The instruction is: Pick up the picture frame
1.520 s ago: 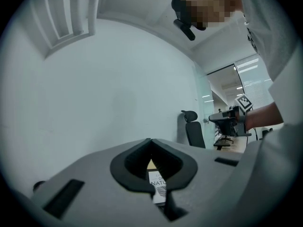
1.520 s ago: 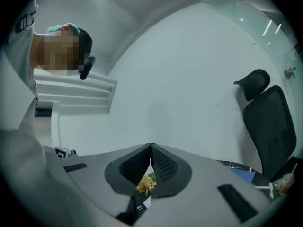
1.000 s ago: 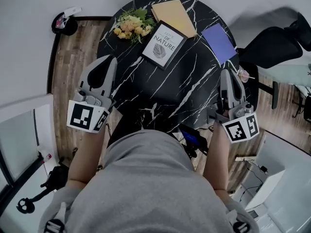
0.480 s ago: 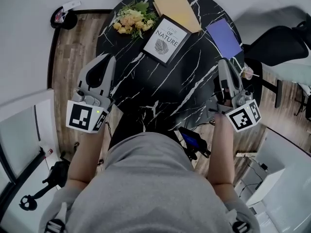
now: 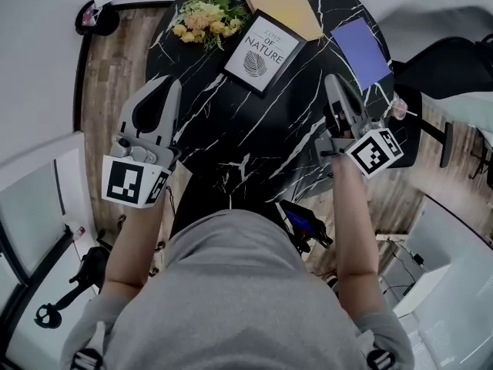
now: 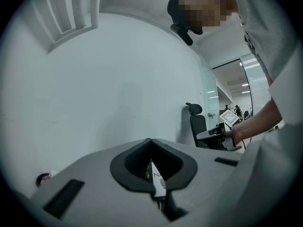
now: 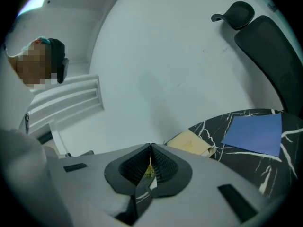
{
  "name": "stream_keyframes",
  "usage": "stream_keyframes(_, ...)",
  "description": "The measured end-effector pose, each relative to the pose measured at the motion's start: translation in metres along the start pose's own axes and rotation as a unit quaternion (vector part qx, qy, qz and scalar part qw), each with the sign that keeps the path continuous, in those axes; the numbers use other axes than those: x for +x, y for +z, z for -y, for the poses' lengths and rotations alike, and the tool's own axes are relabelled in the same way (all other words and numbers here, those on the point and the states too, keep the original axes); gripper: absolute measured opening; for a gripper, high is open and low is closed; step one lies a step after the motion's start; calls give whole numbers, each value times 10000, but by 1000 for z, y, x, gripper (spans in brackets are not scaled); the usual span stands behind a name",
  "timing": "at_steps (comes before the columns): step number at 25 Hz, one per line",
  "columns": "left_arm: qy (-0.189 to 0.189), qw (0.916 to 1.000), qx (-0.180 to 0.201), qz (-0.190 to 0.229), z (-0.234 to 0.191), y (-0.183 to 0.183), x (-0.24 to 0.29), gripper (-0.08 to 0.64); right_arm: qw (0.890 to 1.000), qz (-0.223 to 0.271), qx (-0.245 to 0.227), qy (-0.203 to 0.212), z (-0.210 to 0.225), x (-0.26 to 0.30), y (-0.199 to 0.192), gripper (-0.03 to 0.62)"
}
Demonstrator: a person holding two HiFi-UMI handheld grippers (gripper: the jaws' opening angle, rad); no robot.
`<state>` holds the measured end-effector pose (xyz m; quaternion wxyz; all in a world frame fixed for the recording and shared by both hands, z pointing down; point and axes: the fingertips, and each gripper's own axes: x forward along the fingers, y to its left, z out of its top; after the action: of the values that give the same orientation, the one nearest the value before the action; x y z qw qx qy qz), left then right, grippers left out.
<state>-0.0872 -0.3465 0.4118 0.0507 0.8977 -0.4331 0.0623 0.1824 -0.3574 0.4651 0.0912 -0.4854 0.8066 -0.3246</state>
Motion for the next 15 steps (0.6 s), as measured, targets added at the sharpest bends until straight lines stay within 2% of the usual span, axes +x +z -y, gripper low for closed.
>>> stream_keyframes(2,21,10000,-13,-37,0,-4,2,6,9996,-183,-44,-221,14,9,-12,26)
stream_keyframes(5,-35,9999,-21,-146,1,-10,8,6,9987,-421,-41,-300,28,24,-30,28)
stream_keyframes(13,-93,9996,-236,-124,3,-14,21,6,9952,-696,572,-378,54,59,-71,31)
stream_keyframes(14,-112,9995,-258,-124,4,-15,23,6,9941,-744,687,-388,58,62,-76,40)
stream_keyframes(15,-133,9995,-269,-129,4,-16,25,6,9927,-800,813,-390,61,66,-82,79)
